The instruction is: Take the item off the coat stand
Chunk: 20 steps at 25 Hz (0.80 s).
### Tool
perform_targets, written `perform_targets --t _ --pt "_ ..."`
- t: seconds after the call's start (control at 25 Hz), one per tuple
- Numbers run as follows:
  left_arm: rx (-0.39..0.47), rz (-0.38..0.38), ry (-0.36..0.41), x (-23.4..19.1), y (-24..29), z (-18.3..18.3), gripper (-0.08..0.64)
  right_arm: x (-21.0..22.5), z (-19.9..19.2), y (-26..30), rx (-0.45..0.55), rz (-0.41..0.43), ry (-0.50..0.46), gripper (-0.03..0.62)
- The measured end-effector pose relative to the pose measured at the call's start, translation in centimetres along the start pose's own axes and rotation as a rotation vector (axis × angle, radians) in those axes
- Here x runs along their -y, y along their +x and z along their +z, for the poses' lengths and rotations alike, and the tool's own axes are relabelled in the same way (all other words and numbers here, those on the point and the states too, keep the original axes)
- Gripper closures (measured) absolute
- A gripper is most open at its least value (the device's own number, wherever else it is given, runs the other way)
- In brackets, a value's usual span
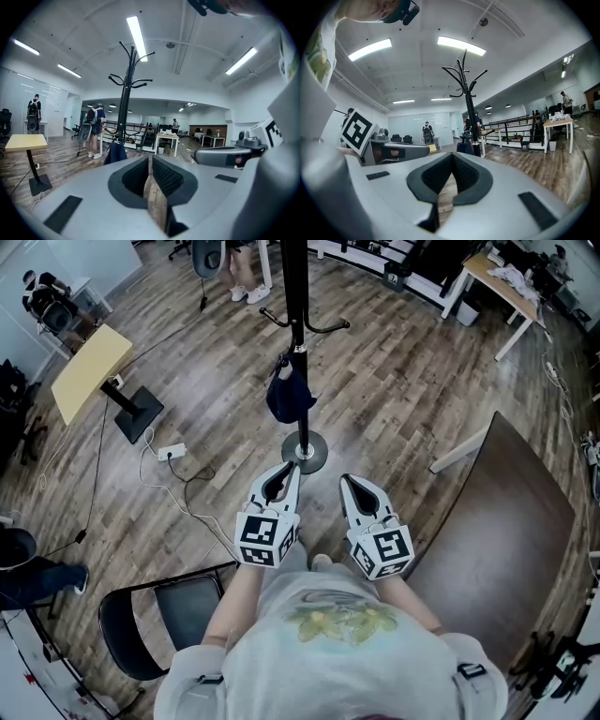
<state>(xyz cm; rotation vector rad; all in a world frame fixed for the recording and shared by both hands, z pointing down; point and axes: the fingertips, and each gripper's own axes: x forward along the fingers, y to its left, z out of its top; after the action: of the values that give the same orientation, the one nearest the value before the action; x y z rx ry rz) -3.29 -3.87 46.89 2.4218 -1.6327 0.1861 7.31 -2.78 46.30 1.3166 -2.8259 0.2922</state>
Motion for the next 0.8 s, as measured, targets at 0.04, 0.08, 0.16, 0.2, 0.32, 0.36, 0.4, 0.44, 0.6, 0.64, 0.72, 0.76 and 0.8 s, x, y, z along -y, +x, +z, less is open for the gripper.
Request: perform_targets --t 0.04,0.08,0.16,0.2,0.32,0.36,0.4,0.44,0.6,0.64,0.72,0.76,0.8 --pt "-0.001 -0.001 0.001 -0.2 0.3 0.1 0.532 0.2 0.1 0.2 -0.001 -0.004 0.001 0.586" --pt "-0.002 -0.002 0.004 -0.4 0.7 0.3 0.523 0.4 0.1 0.5 -0.003 -0.009 0.003 0.586" --pt "-0.006 0.0 0.008 -0.9 1.2 0.5 0.484 0.8 0.0 1.0 -0.008 -0.016 0.007 0.586" --pt "-0.007 0.002 0.01 -1.2 1.5 0.6 0.471 0.9 0.0 1.3 -0.009 -0.02 0.007 0.586" --pt "-0.004 0.01 0.016 -2.2 2.3 0.8 0.446 1.2 -0.1 2.1 -0.012 -0.029 0.006 0.586" --pt "-0.003 0.012 0.018 -2.5 2.6 0.9 0.44 1.4 -0.1 2.4 -0.013 -0.031 0.005 0.586" --pt "-0.002 0.015 0.02 -2.8 2.9 0.9 0.439 1.5 -0.2 2.6 -0.015 -0.034 0.004 0.586" --pt "-0.003 0.017 0.021 -3.0 3.1 0.9 0.437 1.7 -0.2 2.9 -0.018 -0.036 0.004 0.586" --pt "0.0 0.017 0.02 -3.9 4.1 1.4 0.42 2.0 -0.1 3.9 -0.023 -0.045 0.003 0.586" --pt "0.002 0.017 0.022 -4.1 4.4 1.5 0.417 2.1 0.0 4.1 -0.022 -0.048 0.002 0.586" --pt "0.005 0.016 0.026 -4.7 5.0 1.8 0.406 2.3 0.2 4.7 -0.018 -0.056 0.001 0.586" --pt "0.007 0.017 0.029 -4.9 5.3 2.0 0.399 2.4 0.4 5.0 -0.016 -0.059 0.001 0.586" --pt "0.01 0.019 0.032 -5.2 5.5 2.2 0.39 2.4 0.5 5.2 -0.014 -0.061 0.0 0.586"
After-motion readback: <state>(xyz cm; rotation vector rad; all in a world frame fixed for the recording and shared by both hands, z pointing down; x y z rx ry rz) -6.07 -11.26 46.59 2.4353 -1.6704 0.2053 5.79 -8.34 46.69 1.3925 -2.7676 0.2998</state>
